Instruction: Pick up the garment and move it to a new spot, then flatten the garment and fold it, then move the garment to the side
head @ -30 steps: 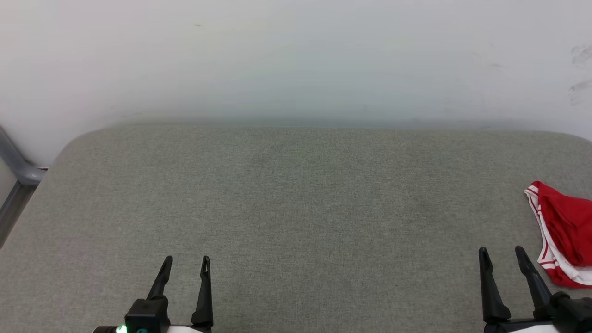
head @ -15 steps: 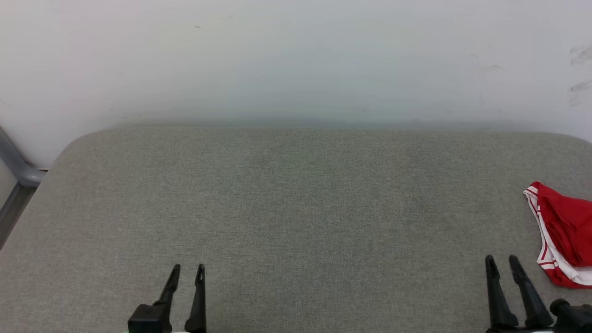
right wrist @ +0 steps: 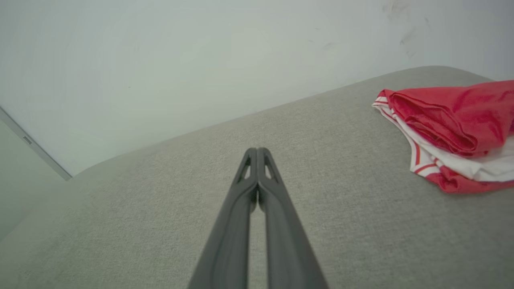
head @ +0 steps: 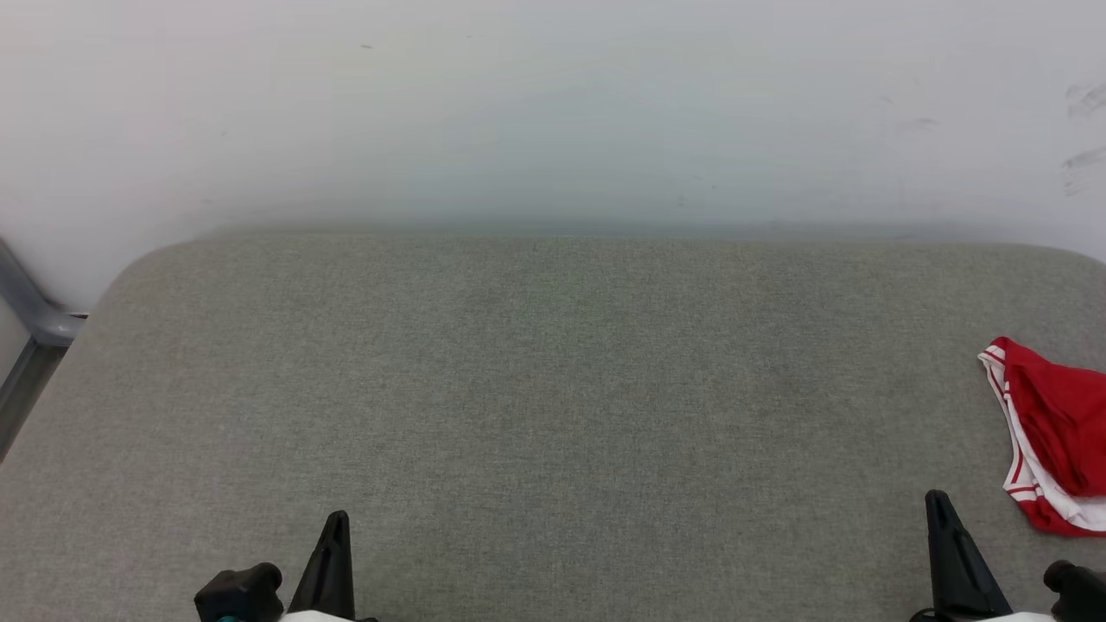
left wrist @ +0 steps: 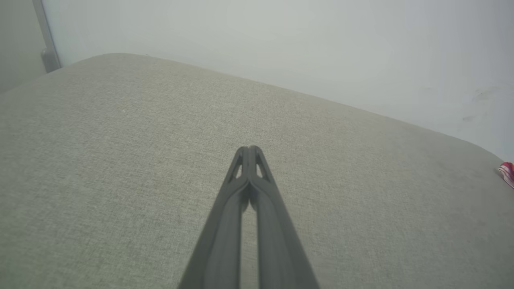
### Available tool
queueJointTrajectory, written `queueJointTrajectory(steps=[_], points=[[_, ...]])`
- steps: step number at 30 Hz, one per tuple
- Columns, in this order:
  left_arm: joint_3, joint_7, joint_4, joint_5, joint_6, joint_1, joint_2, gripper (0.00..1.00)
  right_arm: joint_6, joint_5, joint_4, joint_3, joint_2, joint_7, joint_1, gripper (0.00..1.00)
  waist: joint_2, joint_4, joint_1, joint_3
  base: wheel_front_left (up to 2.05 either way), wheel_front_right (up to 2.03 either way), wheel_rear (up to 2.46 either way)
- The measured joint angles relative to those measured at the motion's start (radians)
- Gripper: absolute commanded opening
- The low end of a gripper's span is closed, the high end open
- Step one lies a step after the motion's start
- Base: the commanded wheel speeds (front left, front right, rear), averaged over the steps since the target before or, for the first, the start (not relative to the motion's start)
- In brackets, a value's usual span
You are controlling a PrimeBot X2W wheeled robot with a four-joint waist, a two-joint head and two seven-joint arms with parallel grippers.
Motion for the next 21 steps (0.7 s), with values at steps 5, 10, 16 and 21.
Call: queueJointTrajectory(steps=[5,10,16,21], points=[[0.009,0.024,0.006,-0.093,-0.01,-0.012,-0.002,0.0,0.0,0.085,0.009,-0.001,0.0,0.023,-0.021,0.0,0.0,-0.002,0.0,0.002,0.0,0.0,0.0],[0.022,0.043,0.012,-0.178,-0.02,-0.025,-0.003,0.0,0.0,0.169,0.019,-0.002,0.0,0.042,-0.037,0.0,0.0,-0.004,0.0,0.005,0.0,0.0,0.0],[0.035,0.068,0.017,-0.277,-0.03,-0.044,-0.004,0.0,0.0,0.261,0.028,-0.003,0.0,0.068,-0.058,0.0,0.0,-0.006,0.0,0.008,0.0,0.0,0.0],[0.044,0.086,0.022,-0.352,-0.039,-0.058,-0.004,0.0,0.0,0.332,0.037,-0.005,0.0,0.086,-0.073,0.0,0.0,-0.007,0.0,0.01,0.0,0.0,0.0]])
